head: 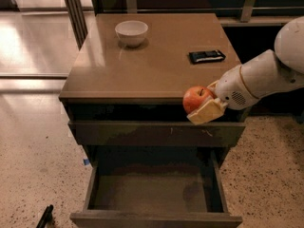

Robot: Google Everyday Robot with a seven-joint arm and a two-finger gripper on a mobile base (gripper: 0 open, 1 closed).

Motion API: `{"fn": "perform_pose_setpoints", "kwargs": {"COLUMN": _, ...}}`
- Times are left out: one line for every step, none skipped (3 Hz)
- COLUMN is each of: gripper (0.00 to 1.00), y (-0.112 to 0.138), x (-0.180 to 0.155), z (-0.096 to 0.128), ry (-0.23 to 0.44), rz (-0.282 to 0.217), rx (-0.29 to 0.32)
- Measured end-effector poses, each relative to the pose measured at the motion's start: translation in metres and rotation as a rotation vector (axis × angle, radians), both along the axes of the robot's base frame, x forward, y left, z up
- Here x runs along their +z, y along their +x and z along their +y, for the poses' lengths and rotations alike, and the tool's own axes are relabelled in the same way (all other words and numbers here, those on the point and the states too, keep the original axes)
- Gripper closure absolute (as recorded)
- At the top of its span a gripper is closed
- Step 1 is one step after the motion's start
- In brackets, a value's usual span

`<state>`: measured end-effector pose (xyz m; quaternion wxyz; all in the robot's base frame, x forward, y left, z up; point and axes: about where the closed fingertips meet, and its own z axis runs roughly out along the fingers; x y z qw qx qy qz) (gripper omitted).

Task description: Place apple into middle drawer

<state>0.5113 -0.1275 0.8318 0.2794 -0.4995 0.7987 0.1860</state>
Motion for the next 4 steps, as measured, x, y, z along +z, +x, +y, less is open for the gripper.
{"fn": "perform_pose_setpoints", "kwargs": {"gripper": 1.00, "y": -0.003, "x": -0.002, "z": 0.005, "ry": -0.003, "rz": -0.015, "rx": 0.000}}
{"fn": "perform_pose_setpoints", "kwargs": {"gripper": 1.00, "y": -0.016, "x": -0.040, "z": 0.000, "ry": 0.029, "rz": 0.013, "rx": -0.074}}
{"fn": "perform_pose_setpoints", "kwargs": {"gripper": 1.00, "y": -0.045, "x": -0.101, "z": -0.016, "ry": 0.067, "rz": 0.074, "rx": -0.234}}
{"fn": "perform_pose_setpoints", "kwargs": {"gripper": 1.00, "y": -0.079, "x": -0.178, "z": -0.024, "ry": 0.070, "rz": 0.169, "rx": -0.345}}
